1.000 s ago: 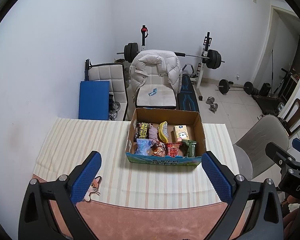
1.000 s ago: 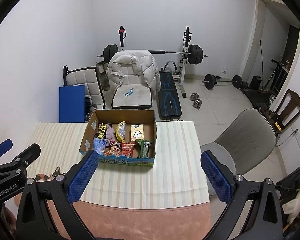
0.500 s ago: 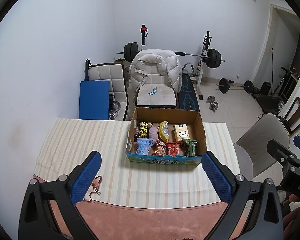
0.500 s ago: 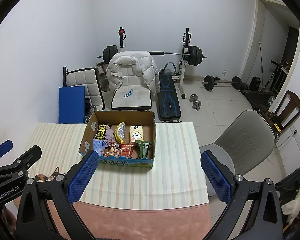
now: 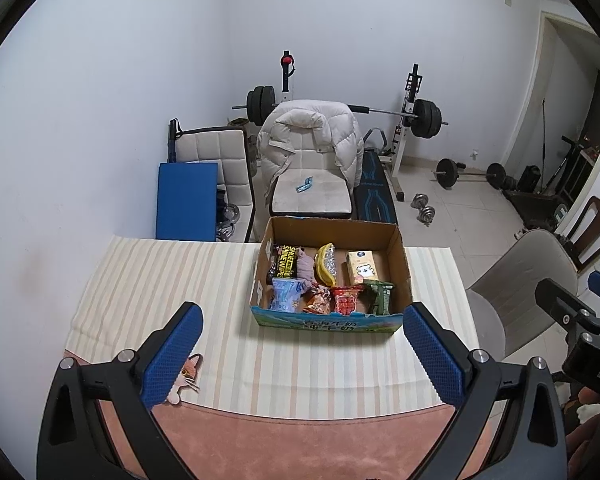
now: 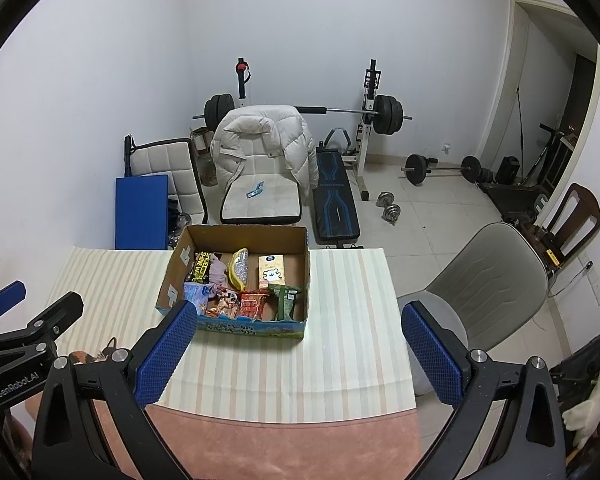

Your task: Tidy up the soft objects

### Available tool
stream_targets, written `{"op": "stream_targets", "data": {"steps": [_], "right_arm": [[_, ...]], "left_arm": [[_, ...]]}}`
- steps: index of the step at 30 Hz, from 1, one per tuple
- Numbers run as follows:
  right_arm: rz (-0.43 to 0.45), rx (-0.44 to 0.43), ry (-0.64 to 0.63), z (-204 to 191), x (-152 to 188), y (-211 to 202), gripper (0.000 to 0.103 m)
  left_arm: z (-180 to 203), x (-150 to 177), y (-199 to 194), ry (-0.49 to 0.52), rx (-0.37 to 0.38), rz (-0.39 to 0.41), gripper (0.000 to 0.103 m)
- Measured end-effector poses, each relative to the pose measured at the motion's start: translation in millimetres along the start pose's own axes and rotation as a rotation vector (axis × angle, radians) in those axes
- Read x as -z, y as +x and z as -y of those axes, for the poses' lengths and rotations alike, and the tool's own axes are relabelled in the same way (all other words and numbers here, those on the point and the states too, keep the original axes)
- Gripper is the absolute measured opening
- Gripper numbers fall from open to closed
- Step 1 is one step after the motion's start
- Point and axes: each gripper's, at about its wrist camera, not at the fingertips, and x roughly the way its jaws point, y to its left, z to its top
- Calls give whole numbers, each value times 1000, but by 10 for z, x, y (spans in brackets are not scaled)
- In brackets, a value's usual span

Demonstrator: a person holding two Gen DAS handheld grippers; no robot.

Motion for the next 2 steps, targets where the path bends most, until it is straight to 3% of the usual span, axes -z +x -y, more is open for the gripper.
{"op": "stream_targets", "data": {"steps": [2], "right_arm": [[-2, 0, -1, -3, -14, 4, 103]], "left_arm": [[-3, -14, 0, 2, -6, 3, 103]]}}
